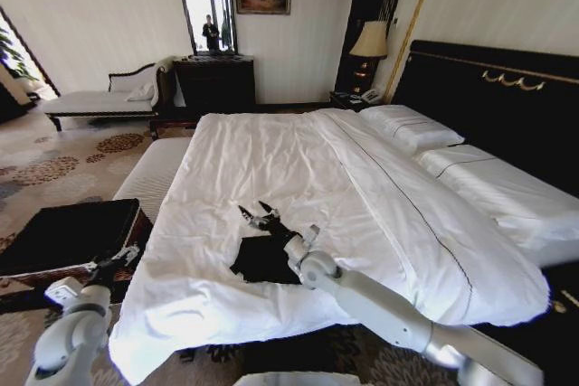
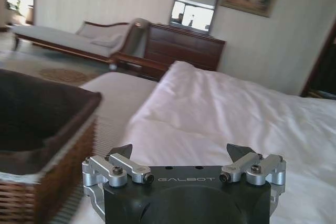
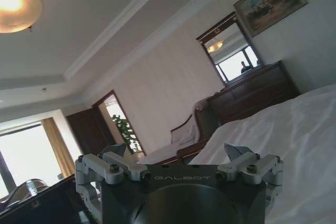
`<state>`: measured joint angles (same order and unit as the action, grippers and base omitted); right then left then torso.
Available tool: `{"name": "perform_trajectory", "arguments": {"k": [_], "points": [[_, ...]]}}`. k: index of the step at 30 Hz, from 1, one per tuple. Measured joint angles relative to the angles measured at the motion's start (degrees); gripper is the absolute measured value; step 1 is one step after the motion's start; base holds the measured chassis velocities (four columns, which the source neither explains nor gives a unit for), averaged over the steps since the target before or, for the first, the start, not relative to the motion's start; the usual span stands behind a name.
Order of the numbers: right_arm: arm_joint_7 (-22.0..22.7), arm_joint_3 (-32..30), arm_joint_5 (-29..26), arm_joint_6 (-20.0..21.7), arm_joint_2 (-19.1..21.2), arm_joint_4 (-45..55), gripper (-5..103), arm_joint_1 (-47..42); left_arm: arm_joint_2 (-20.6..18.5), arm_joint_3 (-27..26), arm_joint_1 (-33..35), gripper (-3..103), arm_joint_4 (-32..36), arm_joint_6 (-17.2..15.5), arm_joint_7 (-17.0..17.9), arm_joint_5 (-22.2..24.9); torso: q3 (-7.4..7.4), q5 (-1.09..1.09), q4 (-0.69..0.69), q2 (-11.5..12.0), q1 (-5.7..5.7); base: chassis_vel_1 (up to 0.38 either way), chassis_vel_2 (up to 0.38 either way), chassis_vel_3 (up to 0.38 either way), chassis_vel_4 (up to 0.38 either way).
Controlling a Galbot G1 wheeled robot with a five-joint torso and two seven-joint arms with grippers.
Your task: Fold the clothes on the bed and place them into the basket.
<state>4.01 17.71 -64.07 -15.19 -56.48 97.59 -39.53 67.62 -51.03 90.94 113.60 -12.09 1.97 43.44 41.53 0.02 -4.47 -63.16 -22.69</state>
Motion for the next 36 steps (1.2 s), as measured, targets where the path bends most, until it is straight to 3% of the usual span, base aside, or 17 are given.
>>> {"name": "perform_trajectory", "arguments": {"k": [2, 4, 5, 8, 10, 13, 15, 16, 18, 20, 23, 24, 25, 28, 33, 35, 36], "points": [[5.52, -5.9, 2.91, 1.0, 0.86, -0.75, 100, -3.02, -0.66, 5.41, 0.6, 100, 1.74, 0.96, -3.28, 0.34, 0.0, 0.01, 0.02, 0.0, 0.0, 0.0, 0.0, 0.0, 0.0], [7.14, -7.08, 3.71, 1.39, 0.99, -0.87, 100, -3.76, -1.08, 7.55, 0.51, 100, 2.1, 1.27, -4.16, 0.35, 0.0, 0.03, 0.02, 0.0, 0.0, 0.0, 0.0, 0.0, 0.0], [11.8, -10.22, 5.86, 2.43, 1.39, -0.91, 100, -5.95, -2.01, 12.14, -0.12, 100, 2.36, 1.67, -5.66, 0.08, 0.0, 0.01, 0.01, 0.0, 0.0, 0.0, 0.0, 0.0, 0.0], [19.03, -15.53, 8.14, 4.31, 1.97, 0.31, 100, -11.3, -4.45, 21.51, -2.56, 100, 0.88, 2.69, -8.66, -4.07, 0.0, 0.0, -0.02, 0.0, 0.0, 0.0, 0.0, 0.0, 0.0], [19.47, -15.9, 8.42, 4.41, 2.0, 0.44, 100, -11.85, -4.61, 22.04, -2.71, 100, 0.67, 2.81, -8.85, -4.46, 0.0, 0.0, -0.01, 0.0, 0.0, 0.0, 0.0, 0.0, 0.0], [22.1, -20.0, 11.37, 5.46, 1.44, 1.98, 100, -17.52, -7.02, 29.56, -4.48, 100, -2.84, 5.37, -15.27, -9.71, 0.0, -0.02, 0.0, 0.0, 0.0, 0.0, 0.0, 0.0, 0.0], [22.28, -20.23, 11.45, 5.58, 1.3, 2.16, 100, -17.96, -7.16, 30.05, -4.53, 100, -3.07, 5.66, -16.11, -10.11, 0.0, -0.01, 0.01, 0.0, 0.0, 0.0, 0.0, 0.0, 0.0], [22.79, -21.06, 11.63, 5.88, 0.65, 2.88, 100, -19.43, -7.61, 31.66, -4.61, 100, -3.9, 6.82, -19.52, -11.76, 0.0, -0.02, 0.02, 0.0, 0.0, 0.0, 0.0, 0.0, 0.0], [23.12, -21.35, 12.1, 6.02, -0.07, 3.09, 100, -20.53, -8.07, 32.97, -4.61, 100, -5.17, 8.02, -21.71, -15.09, -0.01, -0.03, 0.03, 0.0, 0.0, 0.0, 0.0, 0.0, 0.0], [23.21, -21.34, 12.26, 6.06, -0.27, 3.09, 100, -20.75, -8.21, 33.16, -4.61, 100, -5.64, 8.33, -21.75, -16.34, 0.0, -0.02, 0.02, 0.0, 0.01, 0.0, 0.0, 0.0, 0.0], [23.86, -20.75, 12.87, 6.52, -0.95, 3.09, 100, -21.21, -9.17, 32.66, -3.9, 100, -7.73, 9.35, -19.28, -23.73, 0.0, -0.03, 0.02, 0.0, 0.0, 0.0, 0.0, 0.0, 0.0], [23.86, -20.75, 12.87, 6.52, -0.95, 3.09, 100, -21.21, -9.17, 32.66, -3.9, 100, -7.73, 9.35, -19.28, -23.73, 0.0, -0.03, 0.02, 0.0, 0.0, 0.0, 0.0, 0.0, 0.0], [24.02, -20.42, 13.15, 6.73, -1.15, 3.12, 100, -21.28, -9.62, 31.63, -3.0, 100, -7.82, 9.94, -17.72, -27.02, 0.0, -0.02, 0.02, 0.0, 0.0, 0.0, 0.0, 0.0, 0.0], [24.09, -20.04, 13.85, 6.82, -1.45, 3.13, 100, -21.42, -9.88, 29.58, -1.12, 100, -7.46, 10.91, -15.36, -31.07, 0.0, -0.03, 0.02, 0.0, 0.0, 0.0, 0.0, 0.0, 0.0], [24.22, -20.03, 14.39, 6.83, -1.63, 3.22, 100, -21.98, -9.7, 26.82, 0.66, 100, -6.49, 11.96, -13.78, -32.93, 0.0, -0.03, 0.02, 0.0, 0.0, 0.0, 0.0, 0.0, 0.0], [24.22, -20.08, 14.51, 6.83, -1.63, 3.34, 100, -22.26, -9.57, 26.16, 1.05, 100, -5.6, 12.98, -13.82, -31.77, 0.0, -0.02, 0.02, 0.0, 0.0, 0.0, 0.0, 0.0, 0.0], [24.23, -20.22, 14.69, 6.83, -1.63, 3.52, 100, -22.65, -9.39, 25.71, 1.16, 100, -3.83, 14.4, -14.86, -28.05, 0.0, -0.02, 0.02, 0.0, 0.0, 0.0, 0.0, 0.0, 0.0]]}}
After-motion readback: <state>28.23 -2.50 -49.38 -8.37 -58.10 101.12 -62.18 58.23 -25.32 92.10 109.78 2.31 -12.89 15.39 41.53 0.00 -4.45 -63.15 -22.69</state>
